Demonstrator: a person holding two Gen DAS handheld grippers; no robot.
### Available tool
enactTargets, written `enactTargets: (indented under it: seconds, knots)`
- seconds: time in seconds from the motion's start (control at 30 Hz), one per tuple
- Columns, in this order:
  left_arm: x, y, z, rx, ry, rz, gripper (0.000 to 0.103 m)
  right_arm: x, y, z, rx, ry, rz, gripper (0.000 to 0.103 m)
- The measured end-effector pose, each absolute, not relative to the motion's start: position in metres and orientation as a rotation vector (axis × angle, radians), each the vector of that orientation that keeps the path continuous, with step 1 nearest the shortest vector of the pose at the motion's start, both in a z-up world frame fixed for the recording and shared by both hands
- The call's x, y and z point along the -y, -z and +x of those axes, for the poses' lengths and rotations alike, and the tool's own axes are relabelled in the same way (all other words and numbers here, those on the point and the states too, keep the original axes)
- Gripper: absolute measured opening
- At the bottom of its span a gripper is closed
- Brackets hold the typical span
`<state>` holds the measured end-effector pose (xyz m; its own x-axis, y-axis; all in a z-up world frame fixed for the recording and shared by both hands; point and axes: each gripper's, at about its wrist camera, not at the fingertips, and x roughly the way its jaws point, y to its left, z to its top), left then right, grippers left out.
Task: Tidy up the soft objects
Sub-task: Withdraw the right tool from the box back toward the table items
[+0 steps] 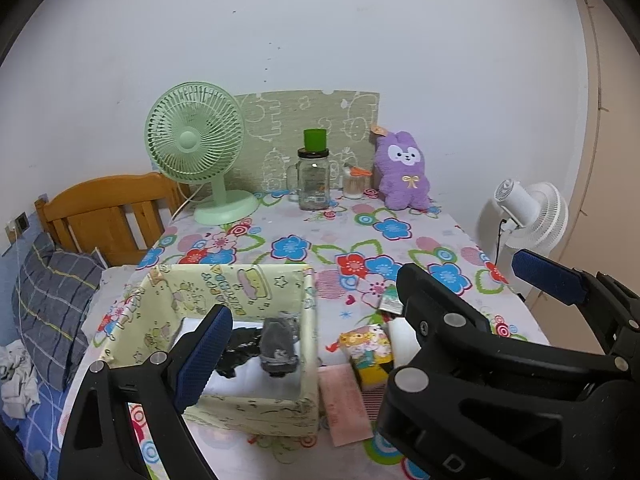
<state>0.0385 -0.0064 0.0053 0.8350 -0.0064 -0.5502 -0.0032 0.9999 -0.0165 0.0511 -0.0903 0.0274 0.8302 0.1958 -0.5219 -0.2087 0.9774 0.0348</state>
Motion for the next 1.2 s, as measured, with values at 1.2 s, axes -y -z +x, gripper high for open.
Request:
enactTargets:
  seconds: [1.2]
  knots:
    - [0.076,0.078,0.057,-0.726,0.096,-0.018,0.094,0.167,0.049,0.058,-0.638,-0.140,0.021,0.090]
